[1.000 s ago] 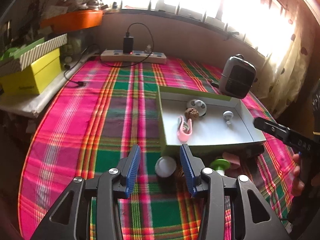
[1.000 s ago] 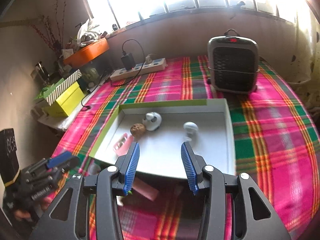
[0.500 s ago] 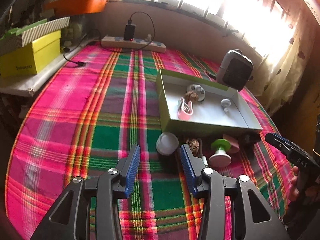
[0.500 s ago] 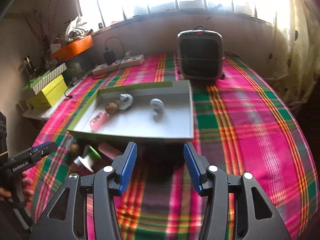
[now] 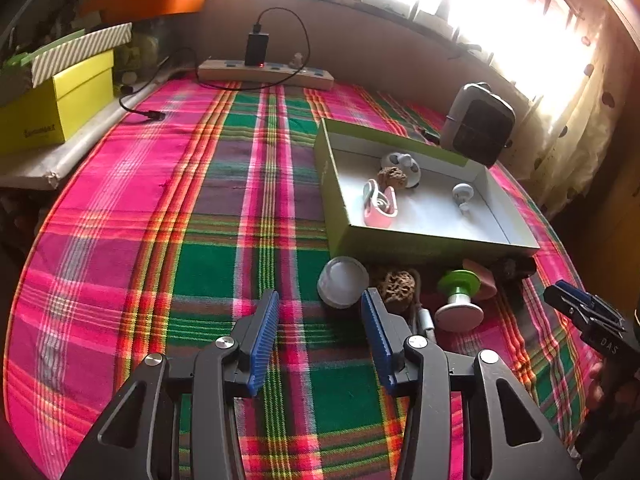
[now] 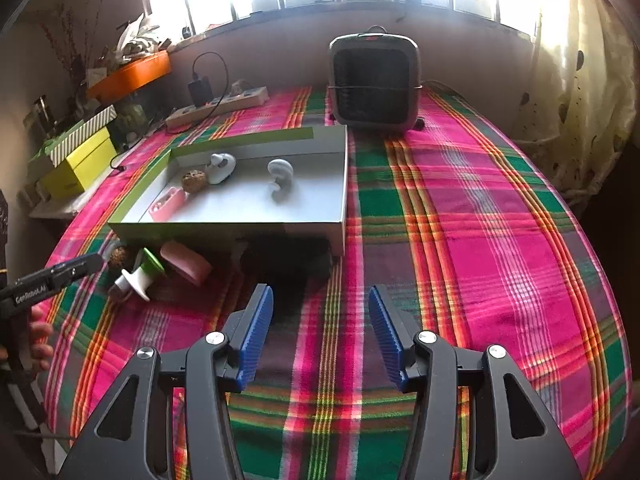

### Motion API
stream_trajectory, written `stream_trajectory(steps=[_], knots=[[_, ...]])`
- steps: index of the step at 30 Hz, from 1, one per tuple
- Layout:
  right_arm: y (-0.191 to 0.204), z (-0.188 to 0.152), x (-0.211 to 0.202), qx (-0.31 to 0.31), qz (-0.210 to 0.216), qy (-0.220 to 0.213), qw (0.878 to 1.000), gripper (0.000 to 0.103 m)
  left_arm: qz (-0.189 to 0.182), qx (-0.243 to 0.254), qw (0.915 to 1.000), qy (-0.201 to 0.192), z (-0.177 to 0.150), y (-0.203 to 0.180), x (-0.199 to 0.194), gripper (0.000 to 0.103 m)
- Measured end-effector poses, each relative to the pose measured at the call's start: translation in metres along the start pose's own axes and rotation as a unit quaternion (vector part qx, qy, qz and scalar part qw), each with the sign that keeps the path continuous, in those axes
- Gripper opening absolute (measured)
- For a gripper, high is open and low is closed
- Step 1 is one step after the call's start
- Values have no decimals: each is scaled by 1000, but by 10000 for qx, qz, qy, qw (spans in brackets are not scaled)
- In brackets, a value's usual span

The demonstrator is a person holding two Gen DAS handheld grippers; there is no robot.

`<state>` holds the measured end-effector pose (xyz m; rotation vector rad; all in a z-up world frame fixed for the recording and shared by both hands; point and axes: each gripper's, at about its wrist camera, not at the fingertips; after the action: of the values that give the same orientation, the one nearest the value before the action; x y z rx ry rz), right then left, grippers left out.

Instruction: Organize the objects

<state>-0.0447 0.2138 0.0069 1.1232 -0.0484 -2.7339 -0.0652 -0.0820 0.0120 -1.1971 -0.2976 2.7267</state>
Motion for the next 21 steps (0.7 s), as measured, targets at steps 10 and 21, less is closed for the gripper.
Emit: stream_trajectory(steps=[10,21], knots=[[7,9,14,-2,208,35,9998,57,-26,52,9999,81,3,3,8,42],[5,15,27,190,417,104,9989,57,-89,77,9999,87,6,4,13,43]])
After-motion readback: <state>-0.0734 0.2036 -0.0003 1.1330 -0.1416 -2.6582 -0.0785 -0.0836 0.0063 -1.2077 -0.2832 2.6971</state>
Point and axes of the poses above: each gripper's, at about its wrist camera, not at the fingertips, and x roughly the way its jaws point, y to its left, z to its top, and after that the axes turned 2 degrees about -y, right-handed
